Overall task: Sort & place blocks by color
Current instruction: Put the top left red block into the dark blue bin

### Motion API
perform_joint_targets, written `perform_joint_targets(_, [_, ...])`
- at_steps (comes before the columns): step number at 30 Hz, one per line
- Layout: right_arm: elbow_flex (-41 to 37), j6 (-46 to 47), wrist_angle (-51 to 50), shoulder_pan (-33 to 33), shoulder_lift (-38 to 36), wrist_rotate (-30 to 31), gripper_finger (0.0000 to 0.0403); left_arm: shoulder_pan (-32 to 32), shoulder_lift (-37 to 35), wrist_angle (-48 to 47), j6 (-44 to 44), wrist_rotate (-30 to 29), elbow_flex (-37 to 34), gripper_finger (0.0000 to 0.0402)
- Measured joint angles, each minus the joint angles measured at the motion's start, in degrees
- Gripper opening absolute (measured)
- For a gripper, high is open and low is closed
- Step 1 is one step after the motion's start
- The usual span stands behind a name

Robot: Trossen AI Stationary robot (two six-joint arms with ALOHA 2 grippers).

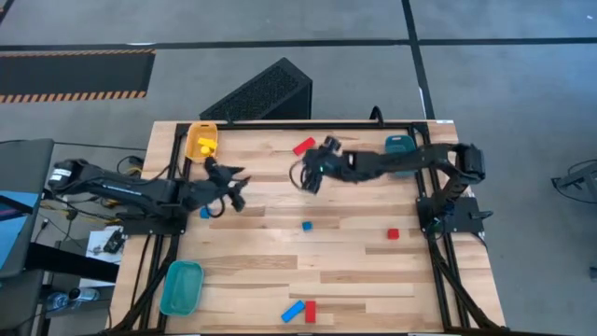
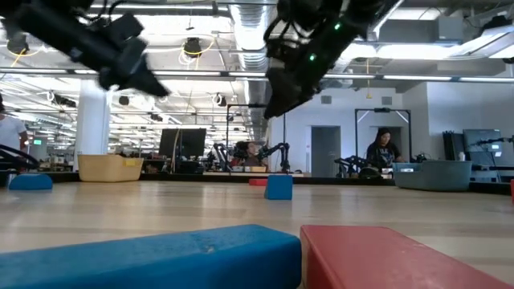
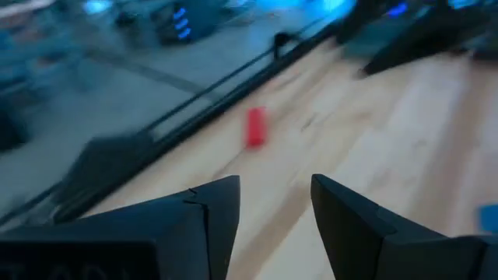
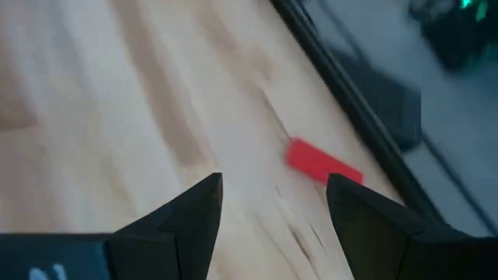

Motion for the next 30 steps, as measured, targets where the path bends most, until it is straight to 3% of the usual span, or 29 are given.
perform_joint_targets(4, [-2.02,1.05,-2.86,-2.84,-0.33,-1.86,0.0255,6.5,6.26,11.33,2.92,13.39,-0.13,0.0151])
perform_joint_targets(8, [-11.12,-0.93,7.09,-1.83,-0.3,-1.87,0.0252,11.26,13.38,19.99,3.41,14.26,-0.05,0.0151])
perform_joint_targets(16, [-24.16,3.69,23.48,-1.24,-1.32,-9.6,0.0222,18.89,23.68,28.21,2.0,19.69,2.51,0.0151])
perform_joint_targets(20, [-26.34,5.33,24.72,-0.12,-2.92,-10.2,0.0208,25.08,30.17,28.51,0.34,22.71,6.47,0.0151])
perform_joint_targets(26, [-29.26,6.18,27.06,0.23,-6.66,-10.0,0.0192,33.47,41.81,25.94,-2.49,35.66,16.44,0.0151])
perform_joint_targets(30, [-31.96,6.22,27.16,-0.09,-9.52,-9.82,0.0186,35.43,48.3,19.2,-0.85,36.63,24.88,0.016])
